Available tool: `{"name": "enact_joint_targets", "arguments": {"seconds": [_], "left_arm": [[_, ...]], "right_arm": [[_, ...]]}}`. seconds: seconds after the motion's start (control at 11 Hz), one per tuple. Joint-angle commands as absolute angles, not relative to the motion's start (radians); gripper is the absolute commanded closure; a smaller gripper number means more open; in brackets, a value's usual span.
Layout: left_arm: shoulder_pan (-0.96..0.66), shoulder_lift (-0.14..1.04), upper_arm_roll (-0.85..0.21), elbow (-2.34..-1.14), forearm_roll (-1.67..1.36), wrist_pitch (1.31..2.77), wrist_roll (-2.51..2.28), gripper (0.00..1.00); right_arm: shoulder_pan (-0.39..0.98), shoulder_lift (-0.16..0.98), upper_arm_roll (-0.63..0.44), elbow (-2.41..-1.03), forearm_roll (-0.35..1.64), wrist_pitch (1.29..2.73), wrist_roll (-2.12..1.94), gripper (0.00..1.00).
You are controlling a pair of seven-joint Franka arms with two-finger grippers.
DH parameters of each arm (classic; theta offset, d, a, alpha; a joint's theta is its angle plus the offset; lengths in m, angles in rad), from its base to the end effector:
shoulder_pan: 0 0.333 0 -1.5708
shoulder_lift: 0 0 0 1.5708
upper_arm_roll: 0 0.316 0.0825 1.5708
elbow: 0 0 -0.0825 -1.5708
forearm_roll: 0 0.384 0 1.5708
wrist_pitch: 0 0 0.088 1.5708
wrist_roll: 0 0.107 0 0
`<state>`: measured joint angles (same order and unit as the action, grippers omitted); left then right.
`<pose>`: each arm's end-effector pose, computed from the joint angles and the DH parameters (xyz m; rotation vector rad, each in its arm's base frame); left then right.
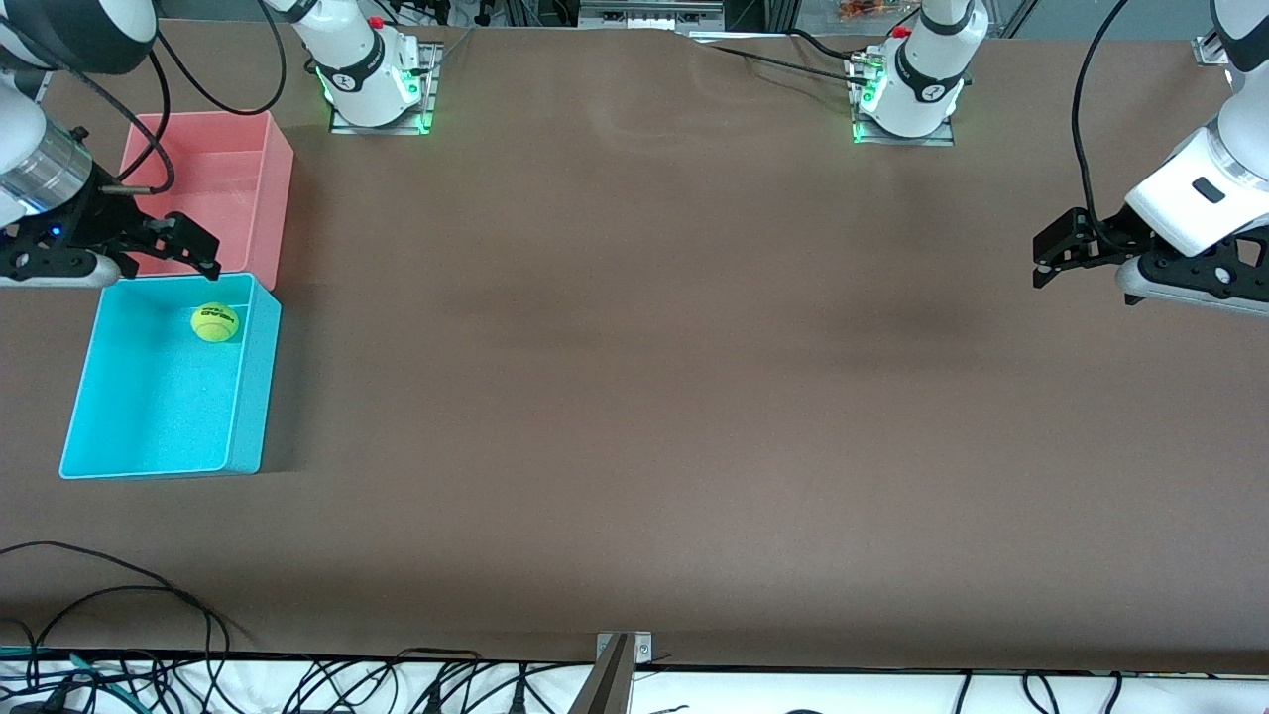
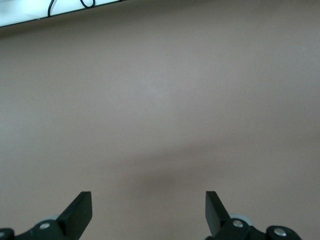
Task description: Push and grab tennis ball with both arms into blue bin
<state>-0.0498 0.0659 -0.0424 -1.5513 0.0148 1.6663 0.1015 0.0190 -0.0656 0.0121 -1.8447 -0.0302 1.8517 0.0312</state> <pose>0.5814 -0.0515 0.6050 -3.1136 0.3039 -0.0768 0.5497 0.0149 0.5547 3.1117 0.0112 0.1144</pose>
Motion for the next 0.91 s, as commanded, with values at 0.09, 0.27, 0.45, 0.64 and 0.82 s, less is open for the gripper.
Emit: {"name": "enact_joint_targets", "arguments": {"seconds": [0.09, 0.27, 0.45, 0.64, 0.82], "left_arm": [[-0.043, 0.066, -0.046, -1.546, 0.005, 1.651, 0.107, 0.00], [-0.043, 0.066, -0.046, -1.546, 0.005, 1.651, 0.106, 0.00], [-0.043, 0.066, -0.046, -1.546, 0.005, 1.651, 0.106, 0.00], [-0.043, 0.066, -0.046, -1.546, 0.005, 1.649, 0.106, 0.00], [-0.043, 0.066, -0.046, -1.548, 0.005, 1.649, 0.106, 0.00]], "right_arm": [[0.052, -0.101, -0.006, -1.825, -0.014, 1.752, 0.034, 0.00], [0.063, -0.069, -0.009, -1.767, -0.011, 1.708, 0.034, 0.00], [0.121, -0.067, -0.070, -1.755, -0.011, 1.698, 0.034, 0.00], [0.121, -0.071, -0.080, -1.747, -0.011, 1.660, 0.025, 0.00], [0.120, -0.051, -0.078, -1.697, -0.011, 1.626, 0.028, 0.00]]}}
